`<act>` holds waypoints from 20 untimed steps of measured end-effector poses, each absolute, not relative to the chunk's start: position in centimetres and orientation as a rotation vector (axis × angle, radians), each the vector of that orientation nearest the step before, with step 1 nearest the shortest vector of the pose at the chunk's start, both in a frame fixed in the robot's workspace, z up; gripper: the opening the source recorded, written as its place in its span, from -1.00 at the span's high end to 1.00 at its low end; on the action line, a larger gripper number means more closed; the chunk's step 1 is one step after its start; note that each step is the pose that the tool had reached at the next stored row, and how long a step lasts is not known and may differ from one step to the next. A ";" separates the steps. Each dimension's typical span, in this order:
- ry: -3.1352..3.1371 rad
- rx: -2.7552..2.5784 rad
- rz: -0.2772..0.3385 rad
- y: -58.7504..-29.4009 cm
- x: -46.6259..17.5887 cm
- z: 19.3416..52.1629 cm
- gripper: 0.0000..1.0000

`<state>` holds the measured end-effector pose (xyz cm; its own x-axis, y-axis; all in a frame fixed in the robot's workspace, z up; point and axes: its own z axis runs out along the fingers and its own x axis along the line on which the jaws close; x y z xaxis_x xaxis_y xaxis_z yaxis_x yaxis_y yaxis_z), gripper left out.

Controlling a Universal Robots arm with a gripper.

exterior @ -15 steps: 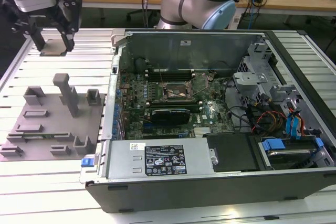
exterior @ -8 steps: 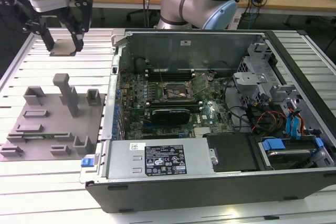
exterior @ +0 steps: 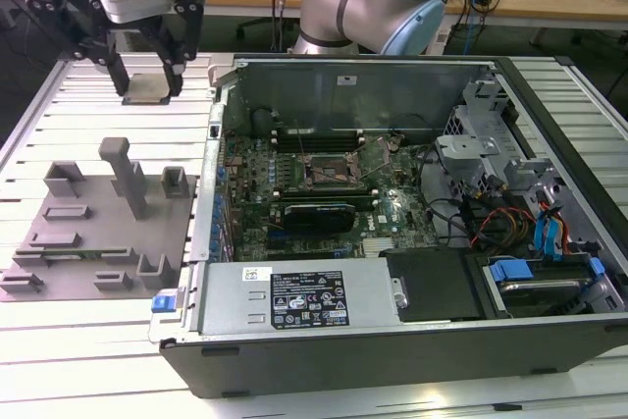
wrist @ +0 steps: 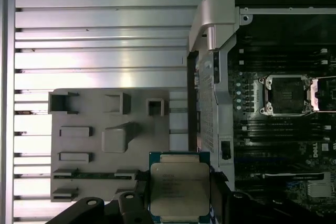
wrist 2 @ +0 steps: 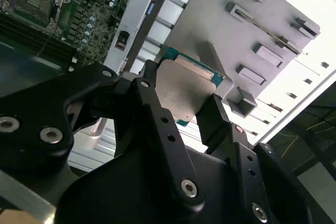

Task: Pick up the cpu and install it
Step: 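Pick up the cpu and move it towards the insertion slot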

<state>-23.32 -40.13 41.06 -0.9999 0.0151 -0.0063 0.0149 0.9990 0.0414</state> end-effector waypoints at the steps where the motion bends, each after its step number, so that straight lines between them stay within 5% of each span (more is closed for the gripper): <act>1: 3.134 0.023 0.065 -40.1 -23.0 41.1 -0.09; 20: 3.134 0.024 0.065 -40.1 -17.7 41.1 -0.09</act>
